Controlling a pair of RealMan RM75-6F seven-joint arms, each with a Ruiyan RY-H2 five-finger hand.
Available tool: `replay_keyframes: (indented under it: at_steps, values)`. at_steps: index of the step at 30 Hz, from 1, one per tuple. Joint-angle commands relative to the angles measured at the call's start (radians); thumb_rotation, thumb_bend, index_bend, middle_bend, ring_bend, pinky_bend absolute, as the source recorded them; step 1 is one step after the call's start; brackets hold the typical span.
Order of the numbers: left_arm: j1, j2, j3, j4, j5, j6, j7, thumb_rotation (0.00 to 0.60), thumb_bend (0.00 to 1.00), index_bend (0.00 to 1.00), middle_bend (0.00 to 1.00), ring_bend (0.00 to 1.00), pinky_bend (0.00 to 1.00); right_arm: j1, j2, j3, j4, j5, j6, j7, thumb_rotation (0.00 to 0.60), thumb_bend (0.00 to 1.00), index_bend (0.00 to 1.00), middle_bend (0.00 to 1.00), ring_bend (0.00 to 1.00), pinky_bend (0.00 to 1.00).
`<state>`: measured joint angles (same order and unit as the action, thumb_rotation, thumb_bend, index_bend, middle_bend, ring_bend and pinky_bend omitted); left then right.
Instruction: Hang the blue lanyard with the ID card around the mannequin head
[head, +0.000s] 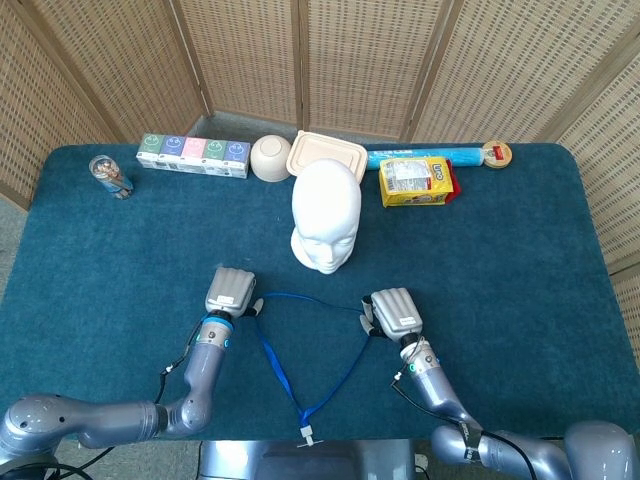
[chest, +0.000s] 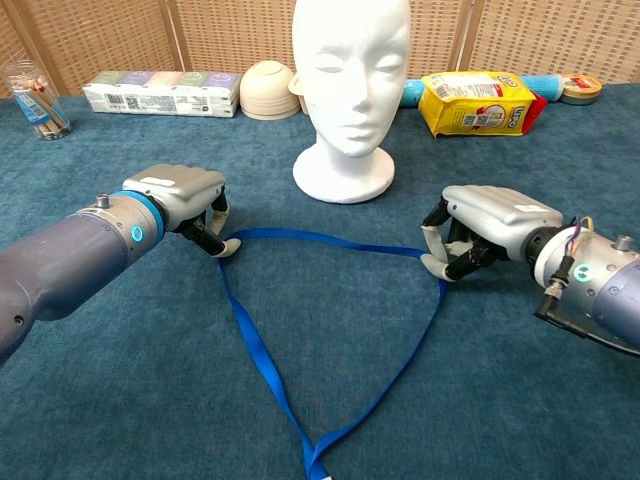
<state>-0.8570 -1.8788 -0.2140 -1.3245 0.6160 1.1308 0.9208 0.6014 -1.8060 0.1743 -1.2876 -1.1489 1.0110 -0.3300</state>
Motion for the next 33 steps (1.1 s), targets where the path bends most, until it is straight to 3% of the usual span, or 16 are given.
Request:
replay_keyframes:
  at_steps: [1, 23, 33]
  values:
    - [-0.002, -0.005, 0.002, 0.008, 0.008, 0.005, 0.002, 0.450, 0.39, 0.75, 1.00, 1.00, 1.00, -0.001, 0.002, 0.000, -0.002, -0.001, 0.001, 0.004, 0.590, 0.53, 0.71, 1.00, 1.00, 1.00]
    - [0.008, 0.009, 0.013, 0.012, 0.036, -0.008, -0.008, 0.486, 0.39, 0.80, 1.00, 1.00, 1.00, -0.004, 0.015, 0.011, -0.023, 0.001, 0.006, 0.033, 0.600, 0.53, 0.72, 1.00, 1.00, 1.00]
    - [0.032, 0.045, 0.013, -0.016, 0.101, 0.005, -0.072, 0.494, 0.39, 0.81, 1.00, 1.00, 1.00, -0.016, 0.041, 0.021, -0.070, -0.016, 0.023, 0.092, 0.600, 0.53, 0.73, 1.00, 1.00, 1.00]
